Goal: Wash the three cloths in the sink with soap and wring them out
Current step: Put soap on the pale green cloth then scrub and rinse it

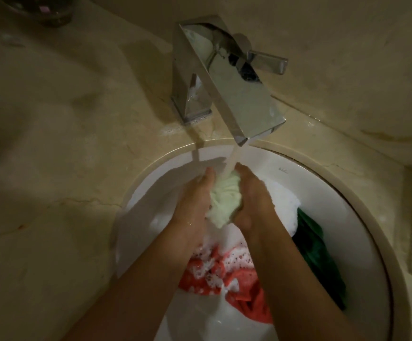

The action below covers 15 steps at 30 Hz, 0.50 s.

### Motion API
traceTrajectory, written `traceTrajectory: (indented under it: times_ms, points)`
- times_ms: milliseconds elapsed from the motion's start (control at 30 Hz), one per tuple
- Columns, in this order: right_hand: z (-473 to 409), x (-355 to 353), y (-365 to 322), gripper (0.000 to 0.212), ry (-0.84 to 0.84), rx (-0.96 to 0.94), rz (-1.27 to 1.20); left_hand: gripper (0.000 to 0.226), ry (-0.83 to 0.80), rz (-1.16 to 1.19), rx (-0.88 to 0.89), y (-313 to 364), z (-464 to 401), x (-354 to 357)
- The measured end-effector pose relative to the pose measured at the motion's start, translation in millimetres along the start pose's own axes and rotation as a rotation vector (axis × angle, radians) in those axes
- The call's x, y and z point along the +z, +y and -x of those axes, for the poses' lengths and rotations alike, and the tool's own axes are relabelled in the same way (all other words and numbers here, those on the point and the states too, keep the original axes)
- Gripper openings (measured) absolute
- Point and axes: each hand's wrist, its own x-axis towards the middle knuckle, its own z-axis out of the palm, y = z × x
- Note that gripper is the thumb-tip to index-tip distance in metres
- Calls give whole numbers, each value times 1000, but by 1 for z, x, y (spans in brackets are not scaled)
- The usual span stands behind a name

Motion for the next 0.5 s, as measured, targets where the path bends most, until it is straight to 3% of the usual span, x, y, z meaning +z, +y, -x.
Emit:
traceTrajectory:
  times_ms: [133, 200, 300, 400, 500]
  points:
    - [9, -18, -2, 32, 22, -194, -62, 26, -157, 225, -23, -7, 8, -18]
    - [17, -27, 1, 9, -16, -304, -53, 28, -248, 340, -53, -6, 11, -24]
    - [37, -36, 12, 24, -87, -474, 125, 45, -269, 343, -84, -4, 14, -24]
    - [43, -39, 32, 33, -186, -551, 207, 57, -231, 398, 44, -1, 21, -17]
    - [32, -30, 41, 45, 56, -562, 105, 26, -97, 167, 277, -4, 27, -8]
